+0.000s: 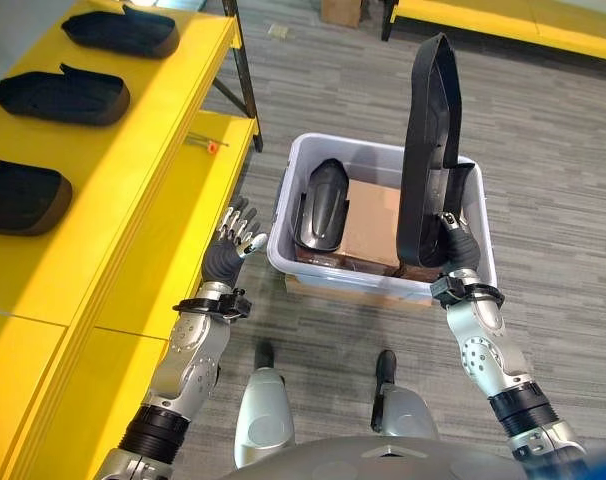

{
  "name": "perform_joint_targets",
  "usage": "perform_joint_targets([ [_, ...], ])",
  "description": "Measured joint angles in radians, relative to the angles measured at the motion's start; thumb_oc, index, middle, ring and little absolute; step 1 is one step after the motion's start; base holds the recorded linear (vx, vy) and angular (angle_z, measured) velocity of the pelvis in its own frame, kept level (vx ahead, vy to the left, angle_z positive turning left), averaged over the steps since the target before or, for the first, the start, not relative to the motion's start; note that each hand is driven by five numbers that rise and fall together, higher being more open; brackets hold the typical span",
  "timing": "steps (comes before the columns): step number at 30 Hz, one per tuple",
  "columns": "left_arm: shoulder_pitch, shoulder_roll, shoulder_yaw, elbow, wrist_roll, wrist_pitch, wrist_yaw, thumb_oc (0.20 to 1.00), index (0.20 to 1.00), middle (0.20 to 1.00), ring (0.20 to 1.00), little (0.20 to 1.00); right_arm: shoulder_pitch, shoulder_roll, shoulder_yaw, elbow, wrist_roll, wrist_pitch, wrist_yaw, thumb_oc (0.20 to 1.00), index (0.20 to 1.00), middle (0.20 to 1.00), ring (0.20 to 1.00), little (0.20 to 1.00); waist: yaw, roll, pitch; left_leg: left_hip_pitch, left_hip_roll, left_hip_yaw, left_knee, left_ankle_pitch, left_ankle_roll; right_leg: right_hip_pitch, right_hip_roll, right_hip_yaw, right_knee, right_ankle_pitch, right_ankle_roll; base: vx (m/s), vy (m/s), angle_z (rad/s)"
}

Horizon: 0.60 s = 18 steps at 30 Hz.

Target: Move parts from the plastic box to the shelf.

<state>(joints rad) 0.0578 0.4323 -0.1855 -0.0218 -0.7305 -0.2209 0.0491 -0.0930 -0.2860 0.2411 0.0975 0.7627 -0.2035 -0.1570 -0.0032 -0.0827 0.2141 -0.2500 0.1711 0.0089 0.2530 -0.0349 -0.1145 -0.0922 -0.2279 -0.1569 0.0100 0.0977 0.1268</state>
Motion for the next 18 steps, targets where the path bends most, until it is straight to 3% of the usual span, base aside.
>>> perform_joint_targets([
  [10, 0.053, -0.034, 0.013, -0.001, 0.009, 0.02, -0.012, 1.0, 1.0, 1.0, 1.0, 1.0, 0.019, -0.042, 0.003, -0.007, 0.0, 0.023, 0.04, 0.2, 0.2, 0.2, 0.2, 0.2, -0.001, 0.015, -0.062, 0.108, 0.032, -0.022, -0.071, 0.025, -0.015, 0.077, 0.031, -0.028, 0.039, -0.052, -0.007, 0.02, -0.056, 0.07],
  [13, 0.052, -0.033, 0.02, -0.002, 0.014, 0.021, -0.021, 1.0, 1.0, 1.0, 1.0, 1.0, 0.011, -0.051, 0.012, -0.008, 0.0, 0.032, 0.041, 0.2, 0.2, 0.2, 0.2, 0.2, 0.003, 0.023, -0.063, 0.128, 0.054, -0.052, -0.074, 0.03, -0.02, 0.069, 0.045, -0.048, 0.14, -0.113, -0.022, -0.11, -0.177, 0.18],
  [15, 0.072, -0.034, 0.028, -0.004, 0.013, 0.021, -0.021, 1.0, 1.0, 1.0, 1.0, 1.0, -0.015, -0.114, 0.081, -0.024, -0.002, 0.045, 0.054, 0.2, 0.2, 0.2, 0.2, 0.2, 0.027, 0.029, -0.056, 0.125, 0.079, -0.075, -0.079, 0.037, -0.021, 0.027, 0.065, -0.053, 0.242, -0.169, -0.046, -0.22, -0.274, 0.13],
  [18, 0.096, -0.036, 0.027, -0.006, 0.013, 0.021, -0.021, 1.0, 1.0, 1.0, 1.0, 1.0, -0.032, -0.159, 0.096, -0.034, -0.002, 0.049, 0.073, 0.2, 0.2, 0.2, 0.2, 0.2, 0.065, 0.046, -0.042, 0.12, 0.107, -0.122, -0.136, 0.064, -0.007, 0.007, 0.103, -0.098, 0.291, -0.209, -0.076, -0.16, -0.162, 0.39],
])
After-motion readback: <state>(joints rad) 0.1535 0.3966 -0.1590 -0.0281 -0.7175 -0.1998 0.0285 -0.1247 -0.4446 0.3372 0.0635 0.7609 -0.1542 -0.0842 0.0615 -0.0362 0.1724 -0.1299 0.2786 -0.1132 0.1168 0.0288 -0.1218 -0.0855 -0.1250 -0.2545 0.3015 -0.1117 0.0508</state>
